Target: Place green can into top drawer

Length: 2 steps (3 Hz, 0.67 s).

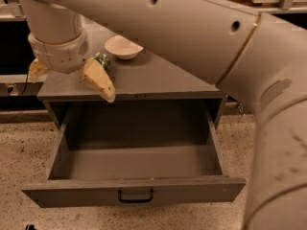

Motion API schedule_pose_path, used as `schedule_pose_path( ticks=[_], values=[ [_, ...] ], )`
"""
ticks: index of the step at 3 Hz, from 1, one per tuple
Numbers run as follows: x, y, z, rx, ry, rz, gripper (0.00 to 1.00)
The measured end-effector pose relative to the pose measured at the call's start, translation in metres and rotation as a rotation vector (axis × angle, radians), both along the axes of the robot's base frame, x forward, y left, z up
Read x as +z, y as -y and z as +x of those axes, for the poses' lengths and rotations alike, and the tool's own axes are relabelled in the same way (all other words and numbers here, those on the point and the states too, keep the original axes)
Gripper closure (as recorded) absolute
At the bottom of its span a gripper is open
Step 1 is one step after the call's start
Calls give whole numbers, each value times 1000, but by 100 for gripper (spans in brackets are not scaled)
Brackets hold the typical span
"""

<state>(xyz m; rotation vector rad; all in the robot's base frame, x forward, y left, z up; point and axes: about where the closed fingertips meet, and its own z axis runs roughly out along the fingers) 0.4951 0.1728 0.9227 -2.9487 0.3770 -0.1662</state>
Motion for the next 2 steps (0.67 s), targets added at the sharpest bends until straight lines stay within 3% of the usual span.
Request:
schedule_pose_path(
  ticks=[1, 2],
  values=[
    [17, 0, 34, 74, 102, -94, 0],
    [44, 22, 74, 160, 249, -137, 0]
  ],
)
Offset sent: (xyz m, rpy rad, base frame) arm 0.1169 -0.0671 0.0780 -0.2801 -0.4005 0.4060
